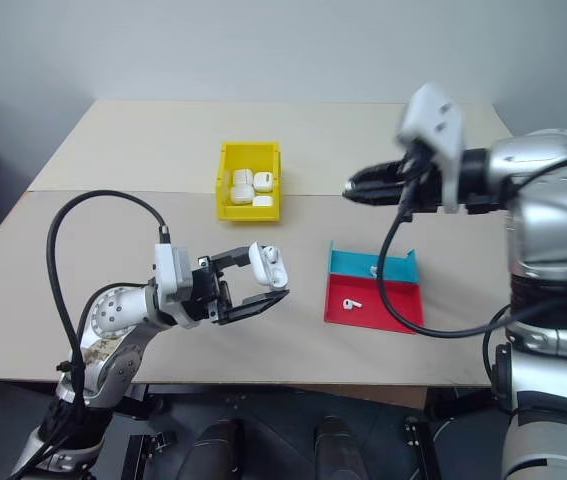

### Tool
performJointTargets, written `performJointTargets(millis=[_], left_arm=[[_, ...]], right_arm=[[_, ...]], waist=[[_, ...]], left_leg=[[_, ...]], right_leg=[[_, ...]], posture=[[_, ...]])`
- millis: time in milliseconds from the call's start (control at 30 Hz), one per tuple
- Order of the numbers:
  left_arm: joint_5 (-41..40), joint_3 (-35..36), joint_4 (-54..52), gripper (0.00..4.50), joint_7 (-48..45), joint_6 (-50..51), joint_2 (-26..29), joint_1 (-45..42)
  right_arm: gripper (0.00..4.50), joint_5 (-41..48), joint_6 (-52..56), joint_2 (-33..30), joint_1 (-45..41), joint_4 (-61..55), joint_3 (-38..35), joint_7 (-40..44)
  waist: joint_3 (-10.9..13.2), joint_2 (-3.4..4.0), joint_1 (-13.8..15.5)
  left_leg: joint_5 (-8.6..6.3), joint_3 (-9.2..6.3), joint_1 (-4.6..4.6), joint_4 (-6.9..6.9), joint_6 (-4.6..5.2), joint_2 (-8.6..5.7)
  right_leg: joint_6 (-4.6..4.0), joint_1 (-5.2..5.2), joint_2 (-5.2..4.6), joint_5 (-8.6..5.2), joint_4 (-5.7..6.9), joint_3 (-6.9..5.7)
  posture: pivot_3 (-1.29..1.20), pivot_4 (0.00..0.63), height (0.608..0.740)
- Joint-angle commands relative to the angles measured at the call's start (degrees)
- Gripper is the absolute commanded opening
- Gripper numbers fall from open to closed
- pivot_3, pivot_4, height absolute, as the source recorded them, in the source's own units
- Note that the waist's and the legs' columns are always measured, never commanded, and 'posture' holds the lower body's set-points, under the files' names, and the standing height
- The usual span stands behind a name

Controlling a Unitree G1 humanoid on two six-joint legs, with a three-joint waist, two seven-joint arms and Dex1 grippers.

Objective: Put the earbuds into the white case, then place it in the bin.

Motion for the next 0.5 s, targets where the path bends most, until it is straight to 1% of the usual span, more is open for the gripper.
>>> performJointTargets(millis=[33, 100, 167, 233, 300, 367, 433, 500], left_arm=[[-1.9, -0.9, 1.2, 2.79, -1.7, 0.0, -1.8, -3.6], [-1.7, -1.3, 3.0, 2.79, -2.8, -0.4, -3.0, -5.5], [-1.7, -1.6, 4.6, 2.79, -3.6, -0.7, -4.0, -7.3], [-1.9, -1.7, 5.8, 2.79, -4.2, -0.7, -4.9, -8.7], [-2.4, -1.7, 6.6, 2.79, -4.8, -0.4, -5.8, -9.9], [-2.8, -1.6, 7.1, 2.79, -5.8, -0.6, -6.3, -10.6], [-3.4, -1.4, 6.9, 2.79, -6.4, -0.2, -6.4, -10.8], [-3.8, -1.2, 6.6, 2.79, -6.7, 0.6, -6.2, -10.8]], right_arm=[[0.85, 16.2, 11.1, 3.0, 3.6, -12.4, -14.4, -5.2], [0.85, 25.3, 15.9, 6.1, 5.4, -16.3, -20.3, -9.8], [0.85, 33.5, 19.2, 9.3, 6.3, -18.5, -24.1, -16.1], [0.85, 42.4, 20.4, 12.1, 7.6, -19.7, -26.2, -22.9], [0.85, 51.7, 19.1, 14.5, 10.3, -21.6, -26.0, -30.6], [0.85, 58.4, 16.9, 14.9, 13.8, -23.8, -23.8, -36.8], [0.85, 61.9, 14.7, 13.8, 17.4, -25.9, -21.5, -40.3], [0.85, 65.5, 13.2, 11.4, 19.4, -25.9, -19.4, -43.4]], waist=[[0.0, -0.02, 0.2], [0.0, -0.03, 0.3], [0.0, -0.03, 0.1], [0.0, -0.02, -0.1], [0.0, -0.02, -0.1], [0.0, -0.02, 0.0], [0.0, -0.02, 0.0], [0.0, -0.02, 0.0]], left_leg=[[0.00, -0.02, 0.00, 0.03, 0.00, 0.00], [0.00, -0.04, 0.01, 0.10, 0.00, 0.00], [0.00, -0.03, -0.02, 0.20, 0.00, -0.01], [0.03, -0.01, 0.00, 0.22, 0.05, -0.01], [0.07, -0.02, 0.00, 0.18, 0.12, 0.00], [0.11, -0.03, 0.00, 0.11, 0.18, 0.00], [0.12, -0.02, -0.05, 0.09, 0.19, -0.01], [0.12, -0.01, -0.08, 0.08, 0.19, -0.01]], right_leg=[[0.05, 0.03, 0.00, -0.02, -0.01, -0.02], [0.11, 0.12, 0.00, -0.04, -0.02, -0.05], [0.32, 0.11, 0.00, -0.07, -0.02, -0.02], [0.38, 0.11, 0.00, -0.04, -0.02, 0.02], [0.37, 0.10, 0.03, -0.03, -0.02, 0.01], [0.37, 0.07, 0.03, -0.03, -0.01, 0.01], [0.37, 0.05, 0.03, -0.04, -0.02, 0.03], [0.38, 0.04, 0.02, -0.04, -0.06, 0.04]], posture=[[0.00, 0.150, 0.740], [0.00, 0.150, 0.740], [0.00, 0.150, 0.740], [0.00, 0.150, 0.740], [0.00, 0.150, 0.740], [0.00, 0.150, 0.740], [0.00, 0.150, 0.740], [0.00, 0.150, 0.740]])
